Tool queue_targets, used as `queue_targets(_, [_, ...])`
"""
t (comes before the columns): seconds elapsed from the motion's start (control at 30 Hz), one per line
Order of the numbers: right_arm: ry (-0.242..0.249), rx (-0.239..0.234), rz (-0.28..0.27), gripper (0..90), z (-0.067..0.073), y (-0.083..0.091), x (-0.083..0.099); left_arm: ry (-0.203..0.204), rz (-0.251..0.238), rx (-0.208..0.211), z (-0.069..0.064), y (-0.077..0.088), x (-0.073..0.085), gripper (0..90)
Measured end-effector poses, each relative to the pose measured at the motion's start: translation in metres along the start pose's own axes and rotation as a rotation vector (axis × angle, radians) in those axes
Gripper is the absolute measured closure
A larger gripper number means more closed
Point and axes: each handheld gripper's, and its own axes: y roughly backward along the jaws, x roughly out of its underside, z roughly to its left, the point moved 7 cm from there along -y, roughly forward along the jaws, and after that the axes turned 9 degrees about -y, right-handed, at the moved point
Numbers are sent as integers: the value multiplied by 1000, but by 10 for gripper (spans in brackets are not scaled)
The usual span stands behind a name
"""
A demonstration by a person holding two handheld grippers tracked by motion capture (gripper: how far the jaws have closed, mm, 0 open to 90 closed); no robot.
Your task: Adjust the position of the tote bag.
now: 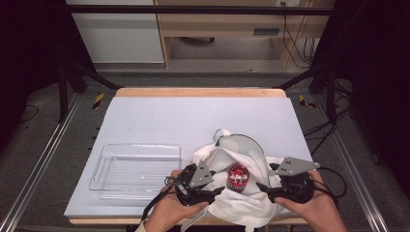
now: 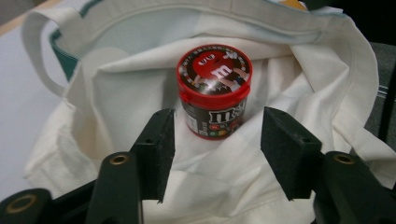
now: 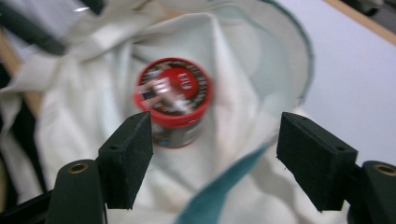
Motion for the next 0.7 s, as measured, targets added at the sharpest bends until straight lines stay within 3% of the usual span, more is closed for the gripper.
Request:
queue_targets(0.03, [0, 0, 0, 270, 0, 0, 0, 0, 0, 0, 0, 0, 0, 424])
queue_targets(0.07, [-6, 24, 0, 265, -5, -2, -3, -4, 3, 7, -2, -2, 1, 424])
queue_targets(0.1, [-18, 71, -21, 261, -16, -9, -10, -18, 14, 21, -4, -5, 3, 370])
queue_targets(0.13, [-18, 81, -26, 254, -20, -12, -12, -38, 26, 38, -7, -10, 4, 341])
queue_targets(0.2, [-31, 89, -27, 242, -23, -16, -13, -40, 28, 45, -8, -12, 5, 283])
queue_targets(0.23, [-48, 107, -14, 227, -29, -26, -14, -47, 41, 48, -10, -20, 7, 243])
queue_targets(0.47, [-77, 121, 57, 235, -39, -57, 0, -67, 74, 88, -21, -34, 14, 154])
queue_targets(0.7, [-72, 113, 93, 252, -36, -70, 12, -84, 92, 100, -26, -41, 19, 164])
